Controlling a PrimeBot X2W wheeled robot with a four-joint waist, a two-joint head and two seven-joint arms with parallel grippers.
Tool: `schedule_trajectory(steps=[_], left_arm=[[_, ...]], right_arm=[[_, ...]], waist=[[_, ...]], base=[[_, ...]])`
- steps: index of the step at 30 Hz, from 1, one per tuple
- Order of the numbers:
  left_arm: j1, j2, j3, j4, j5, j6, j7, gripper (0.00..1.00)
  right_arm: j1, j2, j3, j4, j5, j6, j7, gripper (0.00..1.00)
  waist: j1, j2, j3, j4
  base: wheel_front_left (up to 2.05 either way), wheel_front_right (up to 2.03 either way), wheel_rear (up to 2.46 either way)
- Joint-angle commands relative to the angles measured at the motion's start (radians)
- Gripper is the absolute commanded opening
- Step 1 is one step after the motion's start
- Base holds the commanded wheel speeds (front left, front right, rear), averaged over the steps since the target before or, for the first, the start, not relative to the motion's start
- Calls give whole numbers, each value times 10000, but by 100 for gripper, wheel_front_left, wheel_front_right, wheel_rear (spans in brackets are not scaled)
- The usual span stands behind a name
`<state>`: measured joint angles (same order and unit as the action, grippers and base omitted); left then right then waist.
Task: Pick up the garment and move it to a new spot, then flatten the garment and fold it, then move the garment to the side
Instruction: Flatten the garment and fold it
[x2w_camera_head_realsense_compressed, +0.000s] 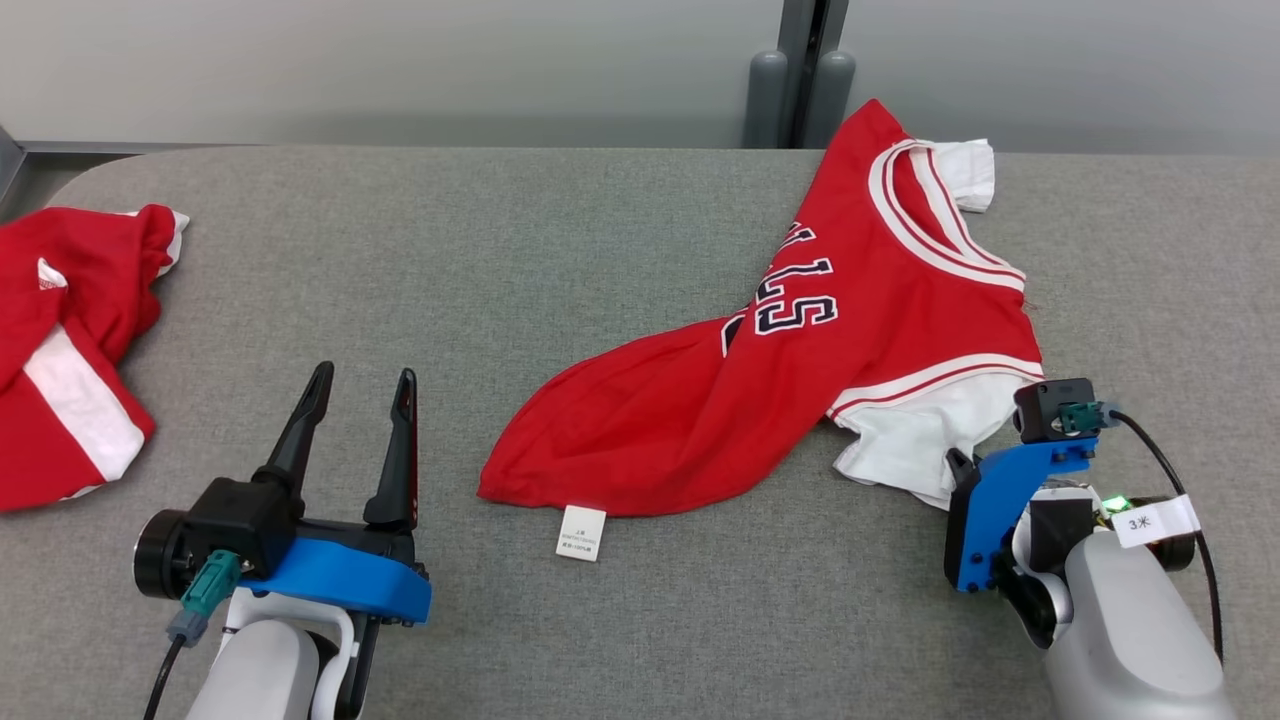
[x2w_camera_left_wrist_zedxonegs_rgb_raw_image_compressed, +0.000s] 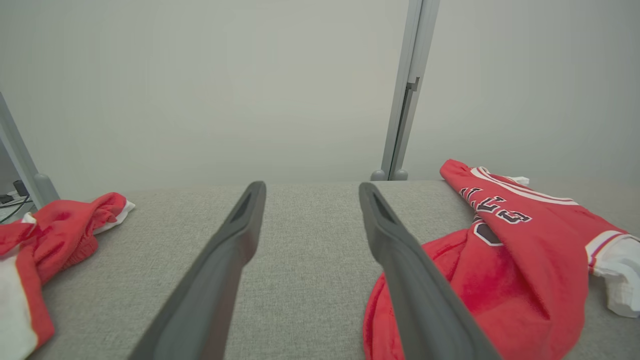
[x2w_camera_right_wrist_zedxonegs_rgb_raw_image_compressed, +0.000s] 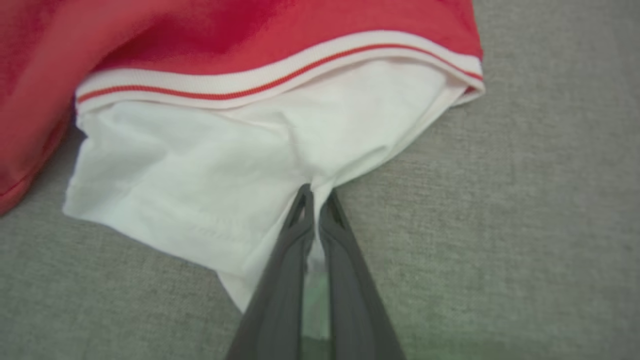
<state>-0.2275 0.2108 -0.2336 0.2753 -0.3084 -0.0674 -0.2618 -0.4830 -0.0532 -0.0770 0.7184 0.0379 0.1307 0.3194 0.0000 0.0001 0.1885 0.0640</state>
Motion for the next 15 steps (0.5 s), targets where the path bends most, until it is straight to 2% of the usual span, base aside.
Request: schedule_trajectory(steps=[1,5,11,12,13,15], left_arm=[[-93,38,54,3,-62,52,-45,100],[82,51,110,13,-78,111,-45,100],[205,61,173,-39,-131,163,-46,100],[227,71,188,-47,-144,169,-46,100],[254,75,193,-49,-155,179,-46,100],[321,57,198,-47,-151,205,-46,100]], right_arm=[[222,34,-8,222,-108,1,15,0],[408,-20,-485,-61,-647,-8,-322,0],[940,-268,-1185,-1317,-1631,-1,-725,0],[1029,-288,-1167,-1508,-1678,-1,-831,38],[1136,-296,-1197,-1712,-1649,-1,-953,100],[1314,-285,-1193,-2070,-1515,-1,-1183,100]], waist=[[0,-1,-22,-31],[0,-1,-170,-191],[0,-1,-373,-487],[0,-1,-403,-546],[0,-1,-431,-590],[0,-1,-500,-673]], base=[[0,0,0],[0,0,0],[0,0,0],[0,0,0],[0,0,0],[0,0,0]])
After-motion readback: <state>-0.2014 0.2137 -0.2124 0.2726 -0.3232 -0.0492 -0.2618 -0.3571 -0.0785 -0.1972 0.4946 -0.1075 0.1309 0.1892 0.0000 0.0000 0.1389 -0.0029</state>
